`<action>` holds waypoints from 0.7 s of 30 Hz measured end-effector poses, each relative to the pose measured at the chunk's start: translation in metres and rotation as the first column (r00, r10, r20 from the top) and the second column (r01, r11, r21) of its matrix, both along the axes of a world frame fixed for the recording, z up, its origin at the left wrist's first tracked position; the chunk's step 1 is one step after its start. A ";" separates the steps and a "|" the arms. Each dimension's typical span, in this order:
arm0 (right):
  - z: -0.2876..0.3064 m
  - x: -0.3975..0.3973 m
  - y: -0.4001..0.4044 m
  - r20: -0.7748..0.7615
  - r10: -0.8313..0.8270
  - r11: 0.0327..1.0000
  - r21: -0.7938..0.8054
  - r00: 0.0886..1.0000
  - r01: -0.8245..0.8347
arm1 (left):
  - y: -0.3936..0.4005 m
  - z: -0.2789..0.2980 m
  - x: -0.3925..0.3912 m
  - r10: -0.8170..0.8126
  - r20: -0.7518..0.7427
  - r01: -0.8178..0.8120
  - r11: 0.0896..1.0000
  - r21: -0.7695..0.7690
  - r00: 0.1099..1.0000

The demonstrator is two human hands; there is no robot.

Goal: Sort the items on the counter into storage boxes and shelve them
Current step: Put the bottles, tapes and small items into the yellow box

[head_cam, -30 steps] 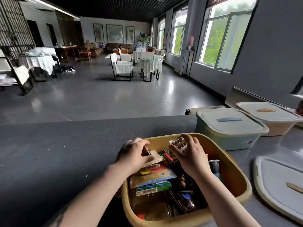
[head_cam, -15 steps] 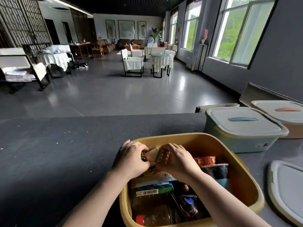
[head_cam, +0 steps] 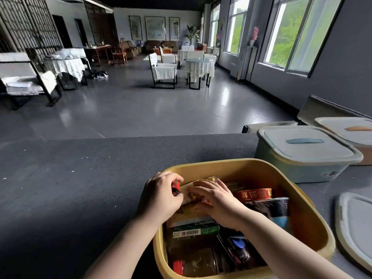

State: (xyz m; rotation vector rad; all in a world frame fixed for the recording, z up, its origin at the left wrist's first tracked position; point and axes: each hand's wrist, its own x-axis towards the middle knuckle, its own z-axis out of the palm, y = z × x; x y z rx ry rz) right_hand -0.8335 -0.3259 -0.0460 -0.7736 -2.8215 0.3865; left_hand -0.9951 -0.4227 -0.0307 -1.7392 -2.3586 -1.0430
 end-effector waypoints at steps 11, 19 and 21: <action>0.001 0.000 -0.001 0.112 0.055 0.993 -0.106 0.992 -0.043 | 0.001 -0.001 0.000 0.143 0.012 -0.143 0.987 0.075 0.990; 0.036 0.004 -0.017 -0.192 -0.150 0.986 0.039 0.970 0.161 | -0.037 0.006 -0.017 0.228 0.224 -0.270 0.946 0.179 0.948; 0.047 -0.014 -0.035 -0.424 -0.208 0.973 0.003 0.881 0.231 | -0.067 0.000 -0.047 0.338 0.277 -0.395 0.899 0.187 0.900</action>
